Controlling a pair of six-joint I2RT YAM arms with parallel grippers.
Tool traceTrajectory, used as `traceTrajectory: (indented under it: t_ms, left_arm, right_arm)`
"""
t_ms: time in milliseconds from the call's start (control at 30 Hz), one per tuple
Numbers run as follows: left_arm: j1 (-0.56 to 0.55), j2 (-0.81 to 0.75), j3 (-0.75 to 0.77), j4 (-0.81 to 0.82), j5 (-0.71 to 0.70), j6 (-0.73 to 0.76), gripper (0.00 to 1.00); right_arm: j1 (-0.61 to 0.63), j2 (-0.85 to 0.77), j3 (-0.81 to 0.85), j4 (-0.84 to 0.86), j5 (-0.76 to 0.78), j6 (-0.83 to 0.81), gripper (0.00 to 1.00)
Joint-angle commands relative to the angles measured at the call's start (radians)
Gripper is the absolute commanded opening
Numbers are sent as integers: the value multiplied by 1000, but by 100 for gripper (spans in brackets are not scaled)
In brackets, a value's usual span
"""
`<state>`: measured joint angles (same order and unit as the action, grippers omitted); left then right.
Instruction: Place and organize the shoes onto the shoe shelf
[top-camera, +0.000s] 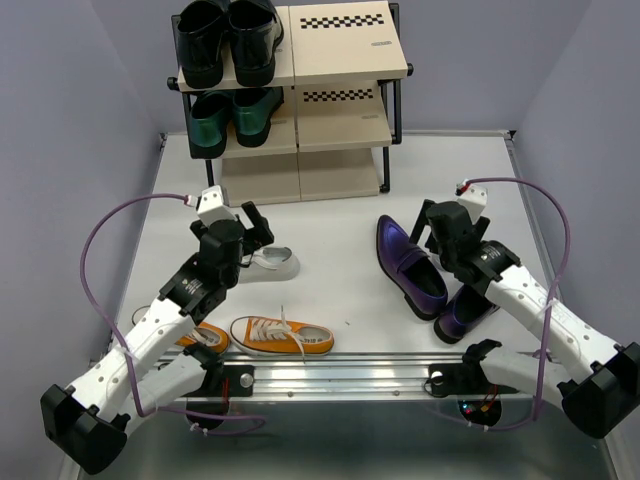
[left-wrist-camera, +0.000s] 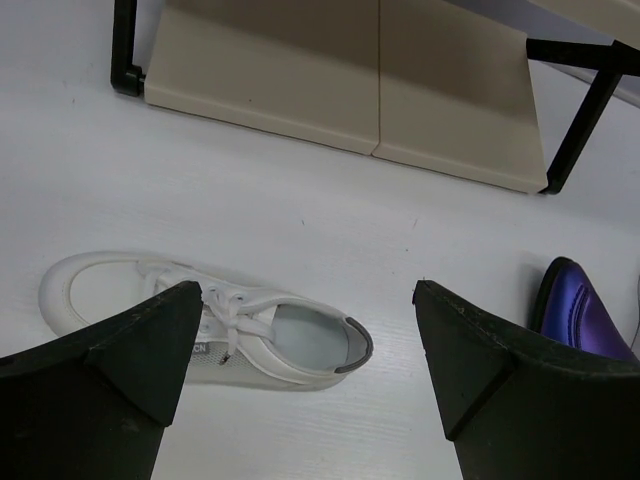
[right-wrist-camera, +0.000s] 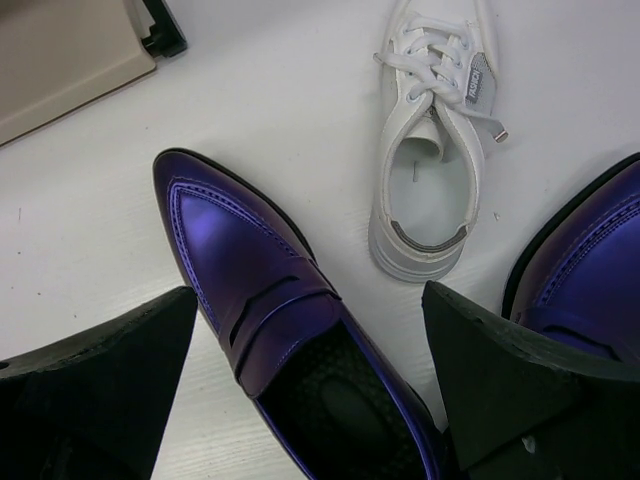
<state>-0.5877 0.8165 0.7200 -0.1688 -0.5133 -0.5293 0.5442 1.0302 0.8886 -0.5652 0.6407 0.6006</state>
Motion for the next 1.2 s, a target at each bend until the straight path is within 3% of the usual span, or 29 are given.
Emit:
traceTrajectory:
  t_ms: [0, 333, 400, 567, 767, 900, 967, 1167]
  left_arm:
    - [-1, 6, 48, 34, 25, 37, 99]
    - [-1, 29, 90, -29, 7, 40, 99]
    - [0, 47, 116, -52, 10, 38, 99]
    - [-1, 84, 174, -112, 19, 43, 99]
    - [-1, 84, 179, -117, 48, 68, 99]
    - [0, 90, 164, -106, 84, 68, 99]
    - [0, 98, 151, -87, 107, 66, 99]
    - [0, 107, 141, -70, 130, 55, 99]
  right_arm:
    - [-1, -2, 18, 30, 50, 28, 100]
    - [-24, 30, 29, -2, 56, 27, 100]
    - [-73, 33, 36, -10, 2, 27, 100]
    - [-364, 50, 52, -15, -232, 1, 100]
    - [-532, 83, 35, -41, -357, 1, 100]
    - [-553, 105, -11, -36, -403, -2, 99]
    - [-553, 116, -36, -29, -403, -2, 96]
    - [-563, 142, -88, 7, -400, -1, 73]
